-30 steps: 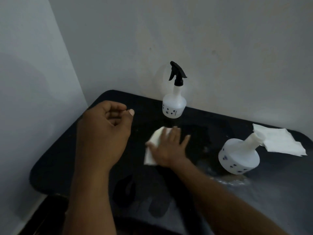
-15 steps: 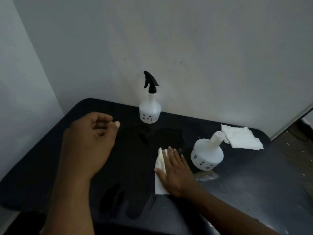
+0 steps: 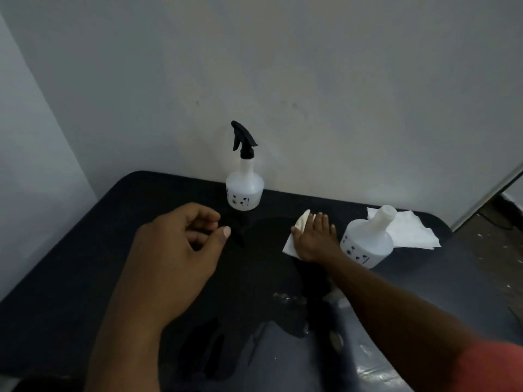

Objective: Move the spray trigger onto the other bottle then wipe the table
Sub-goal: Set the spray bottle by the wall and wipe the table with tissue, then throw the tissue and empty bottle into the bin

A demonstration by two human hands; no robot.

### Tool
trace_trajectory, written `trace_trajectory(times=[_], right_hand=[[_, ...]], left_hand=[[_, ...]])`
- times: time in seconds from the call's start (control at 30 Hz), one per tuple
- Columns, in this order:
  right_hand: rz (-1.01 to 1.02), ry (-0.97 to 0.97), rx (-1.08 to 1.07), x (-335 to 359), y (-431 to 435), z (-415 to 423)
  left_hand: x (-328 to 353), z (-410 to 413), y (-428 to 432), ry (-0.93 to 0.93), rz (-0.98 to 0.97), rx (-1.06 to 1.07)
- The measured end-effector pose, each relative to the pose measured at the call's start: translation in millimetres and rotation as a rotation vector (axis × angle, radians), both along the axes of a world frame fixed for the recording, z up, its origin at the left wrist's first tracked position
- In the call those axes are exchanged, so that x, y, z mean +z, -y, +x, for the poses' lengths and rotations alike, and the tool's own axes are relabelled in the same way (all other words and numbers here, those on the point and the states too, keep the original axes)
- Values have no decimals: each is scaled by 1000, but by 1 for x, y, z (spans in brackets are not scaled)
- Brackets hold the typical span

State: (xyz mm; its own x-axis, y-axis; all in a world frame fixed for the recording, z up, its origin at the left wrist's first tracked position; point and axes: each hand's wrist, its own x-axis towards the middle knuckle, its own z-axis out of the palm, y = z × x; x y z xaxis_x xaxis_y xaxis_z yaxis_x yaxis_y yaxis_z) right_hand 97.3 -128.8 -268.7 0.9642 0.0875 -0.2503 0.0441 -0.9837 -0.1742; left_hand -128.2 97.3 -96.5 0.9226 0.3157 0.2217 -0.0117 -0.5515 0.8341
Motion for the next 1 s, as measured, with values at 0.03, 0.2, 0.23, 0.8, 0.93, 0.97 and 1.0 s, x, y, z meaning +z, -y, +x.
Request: trace_trajectory(times=[0.03, 0.2, 0.23, 0.8, 0.93, 0.97, 1.0], right_hand=[[-22, 3, -3, 0, -3, 8], [-42, 40, 176, 6, -21, -20], [-33, 56, 272, 6, -23, -41], [355, 21, 704, 30, 77, -198], [838, 169, 377, 57, 114, -189], [910, 236, 313, 67, 119, -184], [963, 310, 262, 77, 124, -177]], left_hand=[[0, 1, -1, -1, 4, -3], [-4, 10, -4, -6, 23, 9], [-5, 11, -4, -5, 25, 10], [-13, 33, 83, -139, 216, -215], [-33, 58, 134, -164, 218, -281], [-36, 66, 147, -162, 200, -288], [-37, 76, 161, -154, 182, -292]])
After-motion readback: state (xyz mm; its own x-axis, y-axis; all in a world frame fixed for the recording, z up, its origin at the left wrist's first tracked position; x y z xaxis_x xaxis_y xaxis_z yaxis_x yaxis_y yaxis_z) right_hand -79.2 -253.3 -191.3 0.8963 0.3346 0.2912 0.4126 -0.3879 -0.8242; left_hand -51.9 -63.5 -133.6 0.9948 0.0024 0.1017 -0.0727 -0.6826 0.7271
